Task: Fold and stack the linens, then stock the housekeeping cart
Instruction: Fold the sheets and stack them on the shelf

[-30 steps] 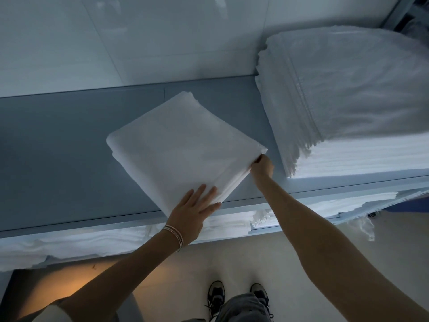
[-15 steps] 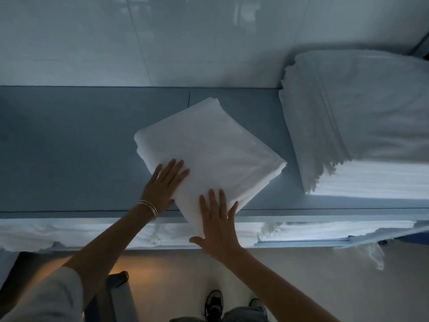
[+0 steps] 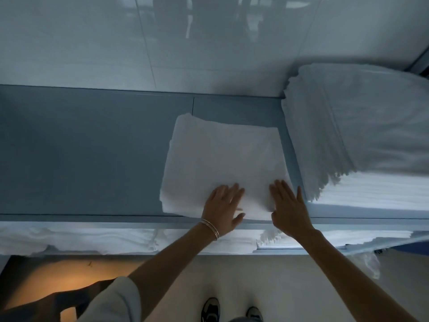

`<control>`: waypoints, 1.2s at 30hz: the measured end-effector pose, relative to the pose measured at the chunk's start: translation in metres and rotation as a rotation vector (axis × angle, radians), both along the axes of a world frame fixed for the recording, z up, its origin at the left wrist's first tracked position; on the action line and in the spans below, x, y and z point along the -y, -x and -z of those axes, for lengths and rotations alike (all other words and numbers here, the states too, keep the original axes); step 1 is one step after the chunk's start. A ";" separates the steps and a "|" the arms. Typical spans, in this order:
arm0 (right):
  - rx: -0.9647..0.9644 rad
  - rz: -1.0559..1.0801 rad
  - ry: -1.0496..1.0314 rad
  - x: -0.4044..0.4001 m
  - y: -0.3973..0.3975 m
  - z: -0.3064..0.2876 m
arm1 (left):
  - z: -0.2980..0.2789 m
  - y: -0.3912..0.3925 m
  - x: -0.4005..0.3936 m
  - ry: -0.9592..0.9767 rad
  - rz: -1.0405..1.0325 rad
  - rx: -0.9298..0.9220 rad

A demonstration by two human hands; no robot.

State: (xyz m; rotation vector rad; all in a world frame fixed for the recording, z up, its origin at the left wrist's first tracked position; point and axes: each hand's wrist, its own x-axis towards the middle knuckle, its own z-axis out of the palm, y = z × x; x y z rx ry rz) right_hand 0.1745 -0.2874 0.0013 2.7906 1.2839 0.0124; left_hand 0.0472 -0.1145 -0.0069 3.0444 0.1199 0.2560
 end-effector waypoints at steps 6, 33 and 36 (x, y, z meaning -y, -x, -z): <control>0.001 -0.168 0.018 -0.044 0.026 0.002 | -0.021 -0.007 -0.092 -0.096 -0.121 0.021; -0.506 -0.174 0.072 -0.155 0.021 -0.037 | -0.038 -0.131 -0.277 0.684 -0.604 -0.028; -0.500 -0.068 0.128 -0.170 0.037 -0.030 | -0.039 -0.116 -0.272 0.736 -0.656 -0.001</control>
